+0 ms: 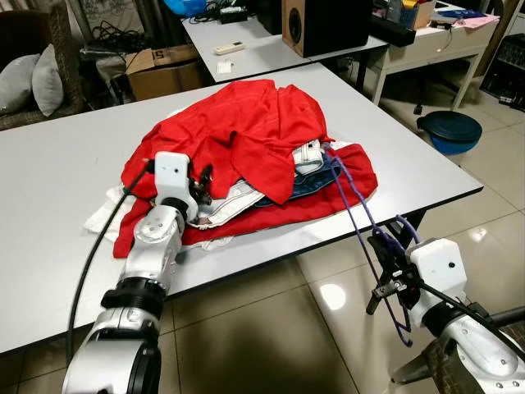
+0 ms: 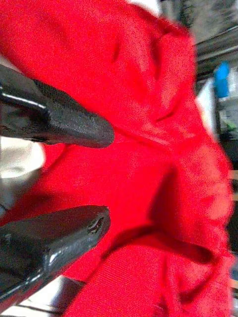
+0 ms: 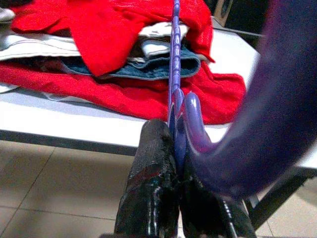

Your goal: Hang hanger

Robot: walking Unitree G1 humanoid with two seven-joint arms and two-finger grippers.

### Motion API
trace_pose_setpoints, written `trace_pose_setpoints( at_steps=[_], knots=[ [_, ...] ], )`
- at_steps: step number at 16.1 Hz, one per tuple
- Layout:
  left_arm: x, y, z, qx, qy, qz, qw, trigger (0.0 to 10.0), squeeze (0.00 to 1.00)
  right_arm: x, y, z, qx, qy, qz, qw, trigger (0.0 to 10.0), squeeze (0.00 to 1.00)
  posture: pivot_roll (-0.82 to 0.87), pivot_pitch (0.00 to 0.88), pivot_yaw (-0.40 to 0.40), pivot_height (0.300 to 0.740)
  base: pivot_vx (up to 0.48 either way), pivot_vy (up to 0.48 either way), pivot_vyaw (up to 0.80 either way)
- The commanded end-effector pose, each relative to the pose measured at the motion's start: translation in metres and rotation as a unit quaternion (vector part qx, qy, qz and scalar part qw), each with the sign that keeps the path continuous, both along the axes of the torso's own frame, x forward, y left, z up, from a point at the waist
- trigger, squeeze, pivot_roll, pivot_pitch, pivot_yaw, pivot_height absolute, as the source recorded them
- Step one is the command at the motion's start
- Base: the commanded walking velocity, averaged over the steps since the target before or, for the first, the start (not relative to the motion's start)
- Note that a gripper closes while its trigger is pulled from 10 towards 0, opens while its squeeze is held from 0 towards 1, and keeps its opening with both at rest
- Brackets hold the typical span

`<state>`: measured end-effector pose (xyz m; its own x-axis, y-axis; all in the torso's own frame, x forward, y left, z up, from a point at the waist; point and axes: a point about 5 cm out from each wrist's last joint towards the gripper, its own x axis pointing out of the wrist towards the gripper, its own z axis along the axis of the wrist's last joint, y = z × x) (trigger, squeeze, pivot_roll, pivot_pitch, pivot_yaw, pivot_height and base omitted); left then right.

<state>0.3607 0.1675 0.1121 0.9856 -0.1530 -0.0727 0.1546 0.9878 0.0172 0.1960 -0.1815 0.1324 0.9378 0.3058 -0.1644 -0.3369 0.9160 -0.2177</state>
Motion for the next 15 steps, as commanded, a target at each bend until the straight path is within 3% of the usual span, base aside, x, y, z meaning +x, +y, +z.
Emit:
trace_pose_setpoints(
  at_steps=[1,5,8,9,11,12,15],
  knots=[
    [0.004,0.006,0.004,0.01,-0.005,0.007,1.0,10.0,1.0,0.001,0.002,0.006,0.004,-0.013,0.013,1.0,10.0,0.0,-0.23,0.0,0.11,0.74,0.0,0.0,0.0],
    [0.017,0.001,0.019,0.011,-0.015,-0.022,1.0,10.0,1.0,0.016,-0.002,0.014,-0.003,-0.028,0.018,0.999,10.0,0.0,-0.23,0.0,0.114,0.74,0.0,0.0,0.0],
    [0.016,-0.015,0.031,-0.004,-0.05,-0.112,0.992,10.0,1.0,0.013,0.002,0.012,-0.005,-0.024,0.03,0.999,10.0,0.0,-0.23,0.0,0.139,0.74,0.0,0.0,0.0],
    [0.015,-0.017,0.026,0.057,-0.037,-0.148,0.987,10.0,1.0,0.009,0.004,0.011,-0.006,-0.016,0.037,0.999,10.0,0.0,-0.23,0.0,0.15,0.74,0.0,0.0,0.0],
    [0.011,-0.015,0.019,0.138,-0.026,-0.173,0.975,10.0,1.0,0.007,0.002,0.011,-0.007,-0.012,0.037,0.999,10.0,0.0,-0.23,0.0,0.154,0.74,0.0,0.0,0.0],
    [0.011,-0.011,0.017,0.171,-0.025,-0.166,0.971,10.0,1.0,0.006,0.001,0.011,-0.008,-0.01,0.036,0.999,10.0,0.0,-0.23,0.0,0.153,0.74,0.0,0.0,0.0],
    [0.016,0.003,0.019,0.215,-0.027,-0.077,0.973,10.0,1.0,0.007,0.001,0.011,-0.009,-0.008,0.036,0.999,10.0,0.0,-0.23,0.0,0.148,0.74,0.0,0.0,0.0]
  ],
)
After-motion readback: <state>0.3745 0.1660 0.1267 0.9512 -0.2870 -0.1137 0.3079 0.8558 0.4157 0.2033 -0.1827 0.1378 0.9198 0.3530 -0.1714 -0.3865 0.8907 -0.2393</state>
